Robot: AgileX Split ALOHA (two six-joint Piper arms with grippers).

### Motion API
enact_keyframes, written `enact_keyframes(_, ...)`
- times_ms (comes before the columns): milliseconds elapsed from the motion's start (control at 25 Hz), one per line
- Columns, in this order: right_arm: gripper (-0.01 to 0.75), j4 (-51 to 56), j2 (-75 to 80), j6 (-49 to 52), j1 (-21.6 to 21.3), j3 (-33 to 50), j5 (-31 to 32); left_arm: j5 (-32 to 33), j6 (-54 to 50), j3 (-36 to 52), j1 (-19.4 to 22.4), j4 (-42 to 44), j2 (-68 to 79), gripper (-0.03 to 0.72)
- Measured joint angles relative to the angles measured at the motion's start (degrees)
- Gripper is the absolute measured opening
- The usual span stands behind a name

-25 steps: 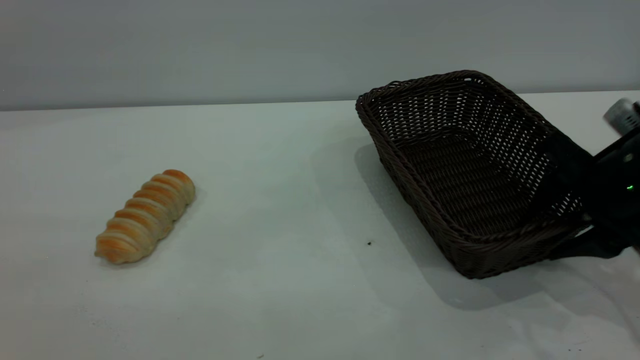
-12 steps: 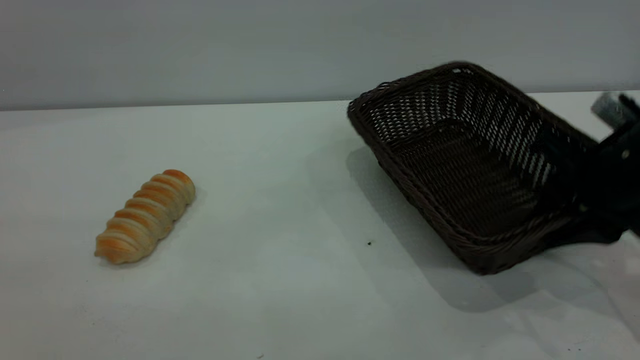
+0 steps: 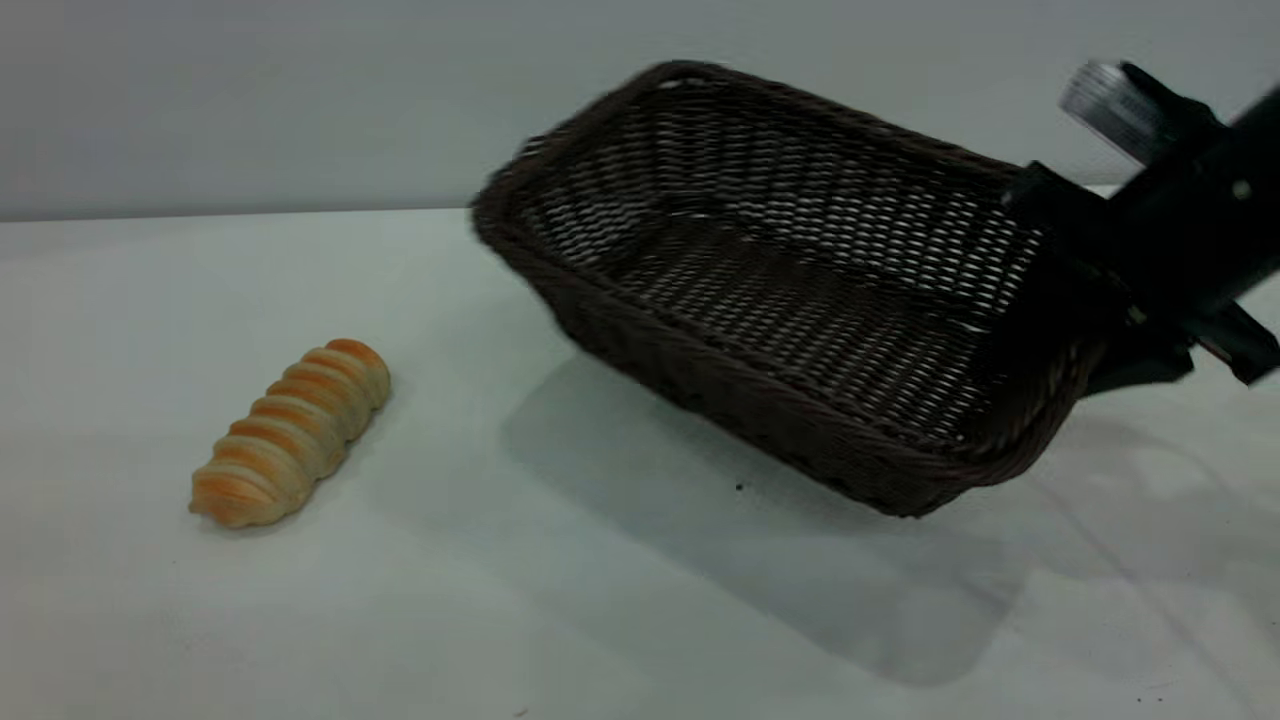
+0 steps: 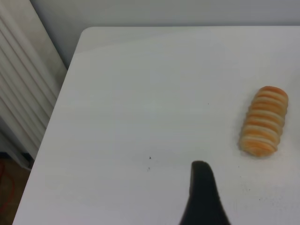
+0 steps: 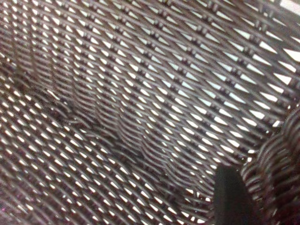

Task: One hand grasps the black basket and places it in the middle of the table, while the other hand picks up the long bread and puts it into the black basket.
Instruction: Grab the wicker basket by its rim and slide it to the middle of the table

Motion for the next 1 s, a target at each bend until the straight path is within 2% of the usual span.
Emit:
enact_keyframes(240,0.282,-13.83,3.87,4.27,2.06,-9.06,9.04,0.12,0.00,0.00,0.00,-0.02,0.00,0.555)
enact_keyframes(360,0.282,-17.34,6.71,4.80,4.31,-12.49,10.69,0.25,0.00,0.00,0.00,-0.07,0.00,0.555)
enact_keyframes(680,0.281,-17.54,14.47,4.74,10.62,-21.71,12.13,0.74,0.00,0.00,0.00,-0.07,0.00,0.555)
enact_keyframes(1000,0.280,-17.48,20.67,3.61,12.03,-27.48,16.62,1.17,0.00,0.00,0.00,-0.07,0.00,0.555)
